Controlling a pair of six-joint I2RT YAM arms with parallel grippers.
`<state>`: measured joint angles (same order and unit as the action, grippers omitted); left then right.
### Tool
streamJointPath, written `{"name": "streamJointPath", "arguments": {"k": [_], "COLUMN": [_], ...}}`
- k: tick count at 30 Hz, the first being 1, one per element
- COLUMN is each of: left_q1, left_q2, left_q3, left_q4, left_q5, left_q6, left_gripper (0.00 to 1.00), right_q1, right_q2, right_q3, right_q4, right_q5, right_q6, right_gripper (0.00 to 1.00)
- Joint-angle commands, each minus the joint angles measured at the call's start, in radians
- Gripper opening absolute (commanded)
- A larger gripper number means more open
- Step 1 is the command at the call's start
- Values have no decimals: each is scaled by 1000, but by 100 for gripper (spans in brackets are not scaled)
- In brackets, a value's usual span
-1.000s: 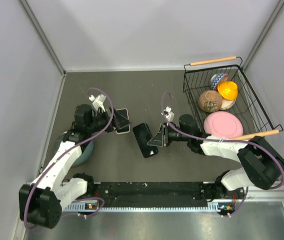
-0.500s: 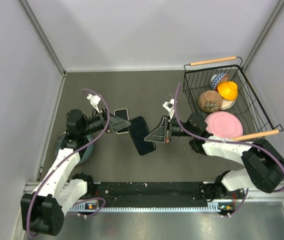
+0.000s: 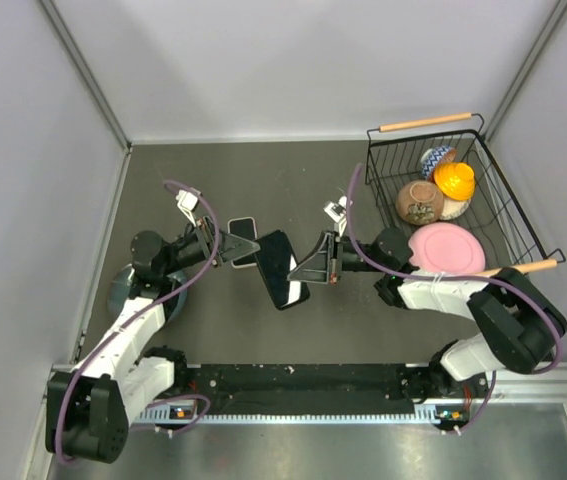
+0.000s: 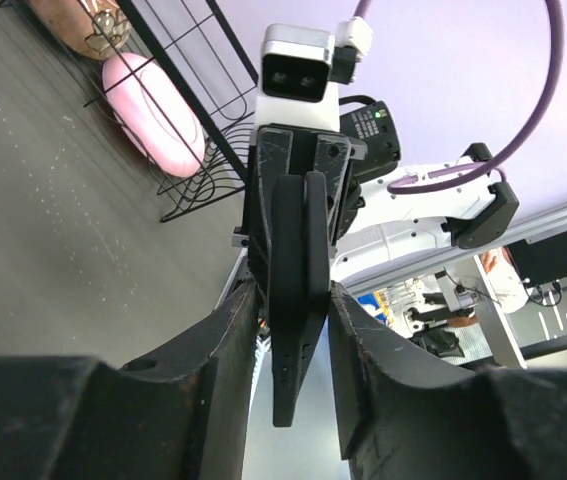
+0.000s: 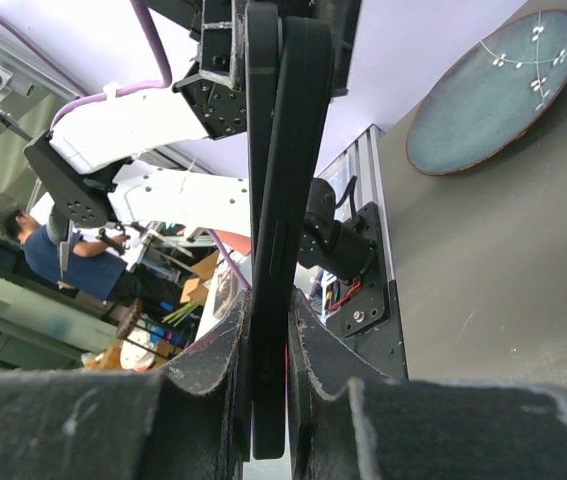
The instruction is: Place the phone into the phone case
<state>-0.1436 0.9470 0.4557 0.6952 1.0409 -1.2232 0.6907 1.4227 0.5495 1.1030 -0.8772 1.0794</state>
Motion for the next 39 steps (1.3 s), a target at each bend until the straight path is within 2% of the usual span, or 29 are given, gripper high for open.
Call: {"name": "streamJointPath", "arguments": {"k": [1,2,3,4,5,6,9,11,12,13,14,15,16,18,22,25,26,29,30,31,32,35,37,39], "left_q1": [4,3,-1,-1,-2,-8,-20,-22,-22,-22,-22,-22,-22,-22,-22,-22,-22,-22,-24,-24,-25,-31,-31,-33], "left_q2": [7,9,15,19,21,30,36,35,29,29,24,22,19,21,26,42,47,56,64,67,67,58,62,76], "left_q3": [-3,-2,1,3,6,12,27,35,41,43,46,52,55,60,44,34,35,35,50,66,80,141,178,192], "left_q4": [104,102,102,95,84,67,18,-54,-62,-63,-63,-65,-68,-72,-19,13,13,-14,-51,-153,-218,-449,-525,-536], "left_q5": [18,22,31,36,41,53,74,82,87,91,93,91,88,81,45,47,53,59,59,57,59,45,60,86], "left_q6": [-44,-45,-45,-35,-26,-15,59,114,120,114,108,102,93,79,-21,-33,-29,11,34,115,164,368,466,478], "left_gripper": [33,28,17,11,3,0,0,0,3,13,22,31,44,49,50,43,38,4,0,0,0,0,0,0], "right_q1": [-8,-8,-8,-8,-10,-8,-11,-10,-8,-8,-8,-8,-8,-10,-8,-8,-10,-8,-8,-10,-8,-8,-11,-17], "right_q2": [7,12,15,15,18,19,39,53,67,71,76,84,88,93,110,125,131,139,137,136,134,125,117,114], "right_q3": [6,6,6,9,10,18,38,53,64,66,66,63,61,50,40,24,23,17,15,12,12,27,46,62], "right_q4": [156,155,153,150,141,141,207,228,244,247,251,256,276,296,331,357,369,389,388,388,388,368,319,281], "right_q5": [-5,-8,-6,-5,3,9,15,17,15,15,15,14,7,3,-11,-2,-3,-9,-9,0,4,12,24,35], "right_q6": [13,14,16,14,17,19,69,96,102,102,100,99,99,102,114,126,137,148,148,148,148,146,136,108], "right_gripper": [5,9,11,15,23,26,40,41,36,31,20,16,13,8,7,8,9,14,18,23,34,53,56,56]}}
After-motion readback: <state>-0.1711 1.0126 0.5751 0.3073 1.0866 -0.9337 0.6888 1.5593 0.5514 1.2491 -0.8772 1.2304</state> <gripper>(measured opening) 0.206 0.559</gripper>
